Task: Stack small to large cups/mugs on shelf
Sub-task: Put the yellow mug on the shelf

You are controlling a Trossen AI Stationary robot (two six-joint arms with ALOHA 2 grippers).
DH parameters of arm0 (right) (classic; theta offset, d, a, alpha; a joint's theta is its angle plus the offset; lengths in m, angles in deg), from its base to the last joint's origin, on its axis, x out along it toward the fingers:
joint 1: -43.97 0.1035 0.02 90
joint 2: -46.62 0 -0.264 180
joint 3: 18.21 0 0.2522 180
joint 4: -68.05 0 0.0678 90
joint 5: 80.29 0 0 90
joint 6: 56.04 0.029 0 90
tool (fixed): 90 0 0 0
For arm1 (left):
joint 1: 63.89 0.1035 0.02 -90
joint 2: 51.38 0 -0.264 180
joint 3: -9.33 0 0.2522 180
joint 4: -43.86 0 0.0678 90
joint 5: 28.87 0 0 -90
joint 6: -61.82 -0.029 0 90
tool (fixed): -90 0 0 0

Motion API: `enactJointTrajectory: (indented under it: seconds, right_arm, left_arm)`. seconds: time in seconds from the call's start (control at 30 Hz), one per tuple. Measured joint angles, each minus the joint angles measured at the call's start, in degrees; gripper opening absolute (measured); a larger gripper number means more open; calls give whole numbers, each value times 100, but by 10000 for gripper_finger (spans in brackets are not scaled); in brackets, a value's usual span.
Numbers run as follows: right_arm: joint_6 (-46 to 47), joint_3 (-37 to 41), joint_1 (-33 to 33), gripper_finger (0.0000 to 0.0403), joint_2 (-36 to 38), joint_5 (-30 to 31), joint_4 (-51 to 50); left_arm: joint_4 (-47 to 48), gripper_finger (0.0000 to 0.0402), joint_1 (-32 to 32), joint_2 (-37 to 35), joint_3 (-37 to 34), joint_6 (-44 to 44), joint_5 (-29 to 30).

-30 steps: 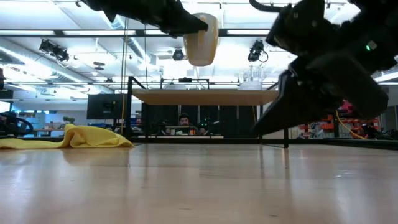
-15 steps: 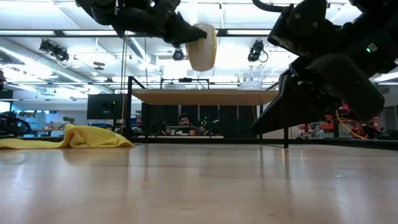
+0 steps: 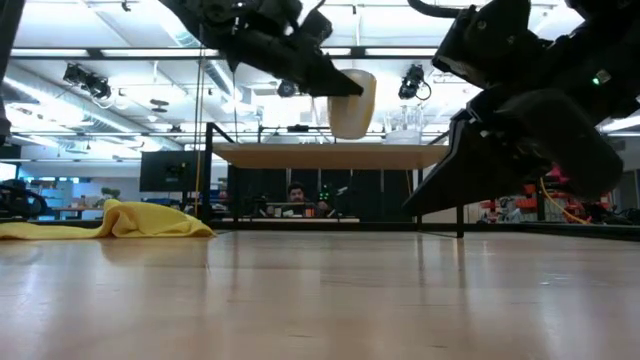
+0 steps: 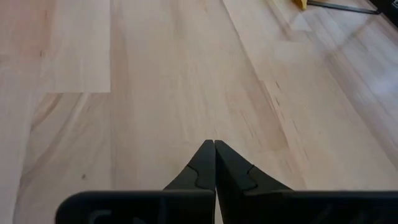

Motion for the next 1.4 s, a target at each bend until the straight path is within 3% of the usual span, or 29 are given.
enactJointTrajectory:
  seconds: [0.33,1.4]
  right_arm:
    - [59,-2,77,5,0,78,0]
    - [147,-4,75,5,-7,100,-90]
  left_arm:
    - [-3,41,389,101,-107,105,224]
    - [-149,41,378,226,-111,386,169]
